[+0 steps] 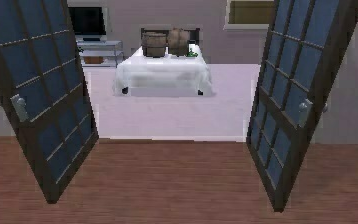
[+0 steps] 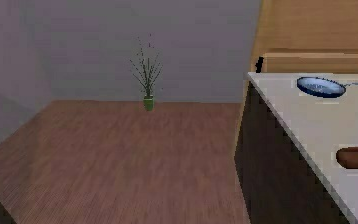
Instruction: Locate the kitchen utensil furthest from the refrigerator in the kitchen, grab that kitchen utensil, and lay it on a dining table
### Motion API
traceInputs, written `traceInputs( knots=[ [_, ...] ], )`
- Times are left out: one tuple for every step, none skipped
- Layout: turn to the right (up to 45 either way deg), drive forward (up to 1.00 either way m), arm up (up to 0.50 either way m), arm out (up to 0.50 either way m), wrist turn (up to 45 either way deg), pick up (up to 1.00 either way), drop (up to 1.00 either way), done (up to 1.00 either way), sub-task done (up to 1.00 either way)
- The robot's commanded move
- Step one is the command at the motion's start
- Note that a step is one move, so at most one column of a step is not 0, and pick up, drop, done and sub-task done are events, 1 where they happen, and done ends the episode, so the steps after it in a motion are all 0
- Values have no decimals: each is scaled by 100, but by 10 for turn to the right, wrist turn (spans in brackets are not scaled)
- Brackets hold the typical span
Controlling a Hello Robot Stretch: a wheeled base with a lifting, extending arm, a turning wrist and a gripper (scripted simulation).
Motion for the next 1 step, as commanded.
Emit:
traceInputs(
  knots=[
    [0, 5, 0, 0, 0, 0, 0, 0, 0]
  ],
)
